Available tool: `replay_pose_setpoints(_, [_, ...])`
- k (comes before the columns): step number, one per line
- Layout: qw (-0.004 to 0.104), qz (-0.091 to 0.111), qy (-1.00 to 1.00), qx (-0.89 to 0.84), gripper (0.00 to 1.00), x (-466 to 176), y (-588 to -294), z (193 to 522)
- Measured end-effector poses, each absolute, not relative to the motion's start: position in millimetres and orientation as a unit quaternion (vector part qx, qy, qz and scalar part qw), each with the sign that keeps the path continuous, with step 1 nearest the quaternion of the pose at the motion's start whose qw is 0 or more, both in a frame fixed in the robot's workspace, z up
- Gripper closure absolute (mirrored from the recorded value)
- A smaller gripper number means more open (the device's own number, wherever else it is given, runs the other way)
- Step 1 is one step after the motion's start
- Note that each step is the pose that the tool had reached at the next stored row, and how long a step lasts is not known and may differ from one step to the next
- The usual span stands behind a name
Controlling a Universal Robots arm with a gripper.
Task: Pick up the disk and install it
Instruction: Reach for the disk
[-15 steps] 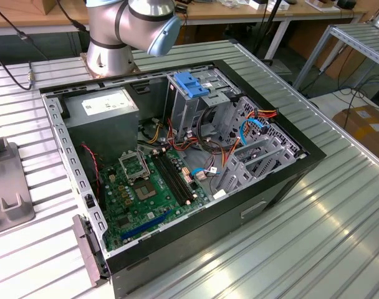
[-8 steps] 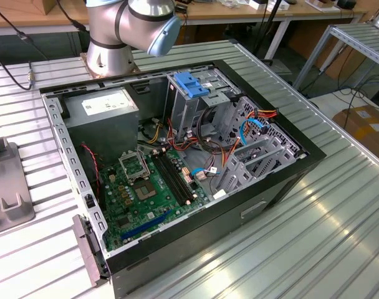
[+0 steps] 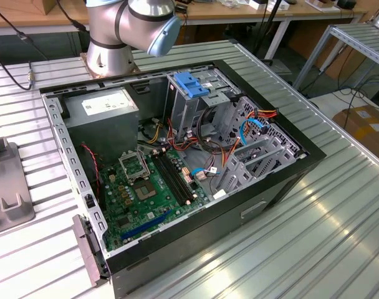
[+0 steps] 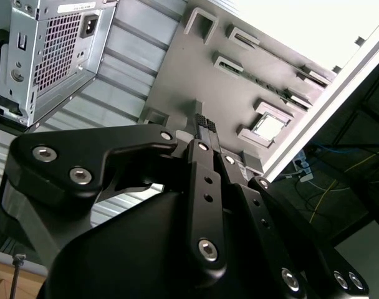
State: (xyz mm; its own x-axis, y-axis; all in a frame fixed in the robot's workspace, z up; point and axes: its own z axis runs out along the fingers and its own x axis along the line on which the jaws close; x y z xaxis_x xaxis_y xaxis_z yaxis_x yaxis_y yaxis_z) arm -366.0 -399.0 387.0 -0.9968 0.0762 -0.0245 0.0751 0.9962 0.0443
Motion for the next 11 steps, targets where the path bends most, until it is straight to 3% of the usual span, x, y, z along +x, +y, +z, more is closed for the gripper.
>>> replay_pose_setpoints(11, [0.013, 0.022, 0.999, 0.038, 0.9, -368.8, -398.9, 385.6])
